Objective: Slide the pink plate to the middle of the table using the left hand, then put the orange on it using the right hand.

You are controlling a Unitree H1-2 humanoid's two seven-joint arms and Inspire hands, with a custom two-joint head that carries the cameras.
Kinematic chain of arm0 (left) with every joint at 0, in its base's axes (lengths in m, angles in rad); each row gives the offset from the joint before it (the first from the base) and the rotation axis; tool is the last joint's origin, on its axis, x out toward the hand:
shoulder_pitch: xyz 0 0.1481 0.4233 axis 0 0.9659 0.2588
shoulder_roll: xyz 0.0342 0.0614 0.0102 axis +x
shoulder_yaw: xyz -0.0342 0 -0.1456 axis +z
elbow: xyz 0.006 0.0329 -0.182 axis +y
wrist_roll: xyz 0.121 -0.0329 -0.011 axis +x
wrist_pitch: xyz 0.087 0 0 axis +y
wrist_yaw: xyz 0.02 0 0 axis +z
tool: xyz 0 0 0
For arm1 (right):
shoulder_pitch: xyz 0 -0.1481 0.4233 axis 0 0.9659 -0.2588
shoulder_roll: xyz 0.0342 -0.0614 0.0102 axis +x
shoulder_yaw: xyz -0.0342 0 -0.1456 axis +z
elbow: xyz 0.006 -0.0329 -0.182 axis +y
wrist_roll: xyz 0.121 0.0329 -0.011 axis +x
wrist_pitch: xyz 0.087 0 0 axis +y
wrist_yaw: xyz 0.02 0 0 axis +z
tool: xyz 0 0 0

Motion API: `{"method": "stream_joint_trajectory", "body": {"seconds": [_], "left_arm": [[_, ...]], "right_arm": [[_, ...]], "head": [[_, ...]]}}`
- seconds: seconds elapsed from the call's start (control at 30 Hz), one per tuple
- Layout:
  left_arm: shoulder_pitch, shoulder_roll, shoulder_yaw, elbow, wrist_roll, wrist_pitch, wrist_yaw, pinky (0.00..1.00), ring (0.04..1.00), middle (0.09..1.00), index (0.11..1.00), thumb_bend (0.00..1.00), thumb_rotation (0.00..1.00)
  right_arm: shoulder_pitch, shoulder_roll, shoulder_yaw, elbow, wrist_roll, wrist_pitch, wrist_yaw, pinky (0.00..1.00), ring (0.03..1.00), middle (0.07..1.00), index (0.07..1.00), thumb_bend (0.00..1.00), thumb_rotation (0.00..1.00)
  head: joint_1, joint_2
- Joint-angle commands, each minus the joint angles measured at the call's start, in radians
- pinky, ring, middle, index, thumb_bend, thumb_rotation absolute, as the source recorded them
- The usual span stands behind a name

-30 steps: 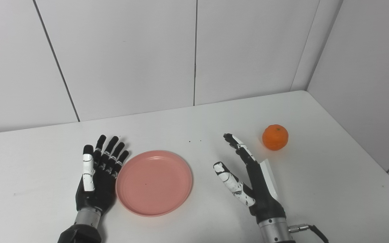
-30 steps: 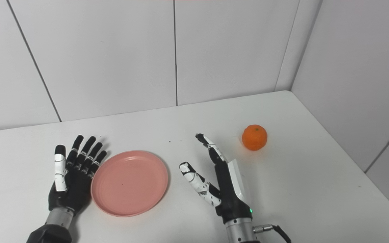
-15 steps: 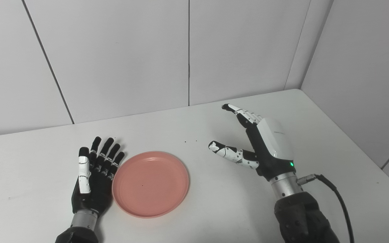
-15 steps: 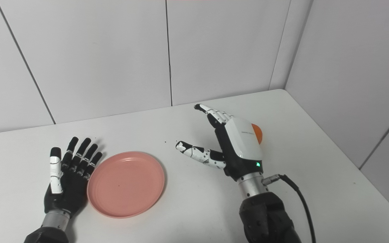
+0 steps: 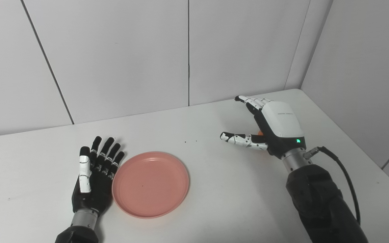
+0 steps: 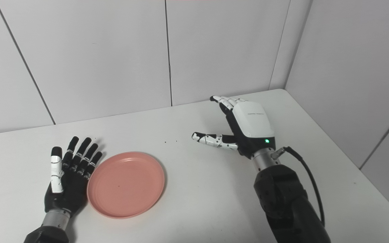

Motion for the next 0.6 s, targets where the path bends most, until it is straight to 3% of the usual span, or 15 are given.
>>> {"method": "stream_joint_trajectory", "body": {"seconds": [0.0,0.17,0.33,0.57], "left_arm": [[0.017,0.005,-0.004,0.03,0.012,0.046,0.014,0.93,0.933,0.929,1.0,0.74,0.68],[0.02,0.005,-0.008,0.026,0.015,0.045,0.013,0.93,0.932,0.929,1.0,0.74,0.69],[0.023,0.005,-0.012,0.027,0.02,0.037,0.011,0.93,0.931,0.931,1.0,0.74,0.7],[0.027,0.002,-0.011,0.018,0.022,0.048,0.026,0.93,0.929,0.922,1.0,0.75,0.69]], "right_arm": [[-0.052,-0.047,-0.019,0.009,-0.016,-0.001,-0.006,0.86,0.821,0.826,0.826,0.82,0.96],[-0.075,-0.084,-0.019,0.072,-0.015,0.012,0.005,0.88,0.82,0.829,0.824,0.83,0.96],[-0.101,-0.111,-0.026,0.178,0.016,-0.007,-0.028,0.8,0.792,0.808,0.797,0.83,0.92],[-0.125,-0.142,-0.011,0.288,0.026,0.003,-0.043,0.8,0.797,0.81,0.801,0.84,0.93]], "head": [[0.002,0.002],[0.002,0.002],[0.005,0.004],[0.009,0.004]]}}
